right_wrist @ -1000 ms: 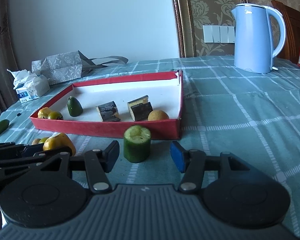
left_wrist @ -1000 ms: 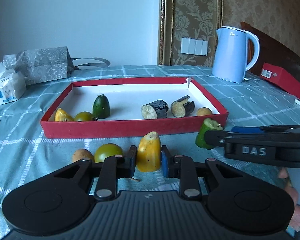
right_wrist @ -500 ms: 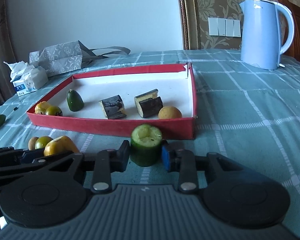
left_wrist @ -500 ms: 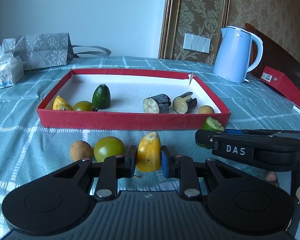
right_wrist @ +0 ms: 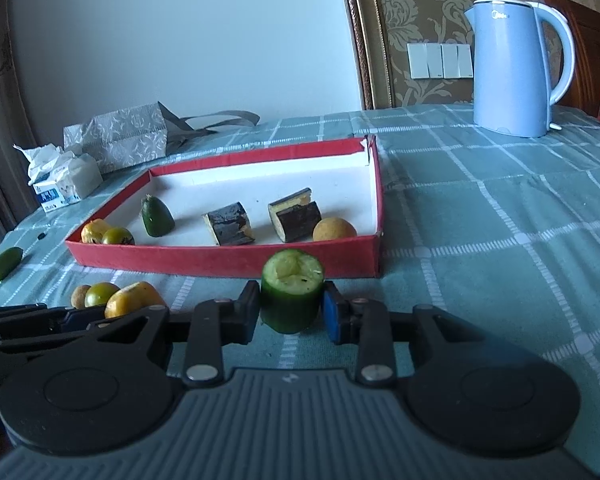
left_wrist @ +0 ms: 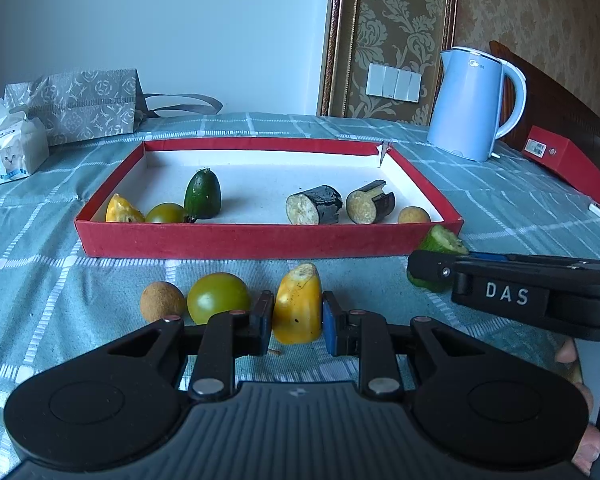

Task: Organize fruits
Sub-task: 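Hold the cucumber chunk in the right gripper while the left gripper lifts the yellow pepper piece, then carry the yellow pepper piece into the tray and open the left gripper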

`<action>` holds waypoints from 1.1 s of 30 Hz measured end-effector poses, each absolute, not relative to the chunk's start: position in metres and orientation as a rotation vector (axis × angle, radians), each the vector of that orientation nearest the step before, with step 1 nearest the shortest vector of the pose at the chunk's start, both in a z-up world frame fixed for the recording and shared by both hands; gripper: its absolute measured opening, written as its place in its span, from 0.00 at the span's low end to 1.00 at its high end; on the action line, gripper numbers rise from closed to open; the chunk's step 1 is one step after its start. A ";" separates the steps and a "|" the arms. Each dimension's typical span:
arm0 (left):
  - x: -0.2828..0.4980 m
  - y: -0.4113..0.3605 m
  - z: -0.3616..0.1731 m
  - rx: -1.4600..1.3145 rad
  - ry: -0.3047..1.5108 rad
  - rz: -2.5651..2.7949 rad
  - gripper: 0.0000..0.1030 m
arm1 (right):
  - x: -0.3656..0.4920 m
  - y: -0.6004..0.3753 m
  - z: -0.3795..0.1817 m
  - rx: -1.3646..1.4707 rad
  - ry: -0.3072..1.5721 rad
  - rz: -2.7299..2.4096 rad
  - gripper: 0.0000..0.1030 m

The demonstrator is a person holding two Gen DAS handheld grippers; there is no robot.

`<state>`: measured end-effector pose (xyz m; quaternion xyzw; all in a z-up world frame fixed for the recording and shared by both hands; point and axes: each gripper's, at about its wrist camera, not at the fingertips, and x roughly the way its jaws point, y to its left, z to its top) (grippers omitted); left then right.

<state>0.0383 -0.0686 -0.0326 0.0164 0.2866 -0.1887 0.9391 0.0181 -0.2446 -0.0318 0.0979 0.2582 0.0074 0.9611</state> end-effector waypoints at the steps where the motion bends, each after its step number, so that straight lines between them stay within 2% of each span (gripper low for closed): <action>1: 0.038 -0.069 -0.032 0.037 0.585 -0.385 0.24 | 0.017 -0.245 -0.031 0.199 0.518 0.014 0.30; 12: 0.036 -0.074 -0.003 0.074 0.550 -0.427 0.24 | 0.012 -0.246 -0.028 0.212 0.494 0.038 0.30; 18: 0.069 -0.073 0.018 0.089 0.507 -0.375 0.24 | 0.010 -0.245 -0.027 0.209 0.493 0.052 0.30; 33: 0.168 -0.089 -0.016 0.102 0.667 -0.295 0.24 | 0.011 -0.240 -0.029 0.185 0.505 0.070 0.30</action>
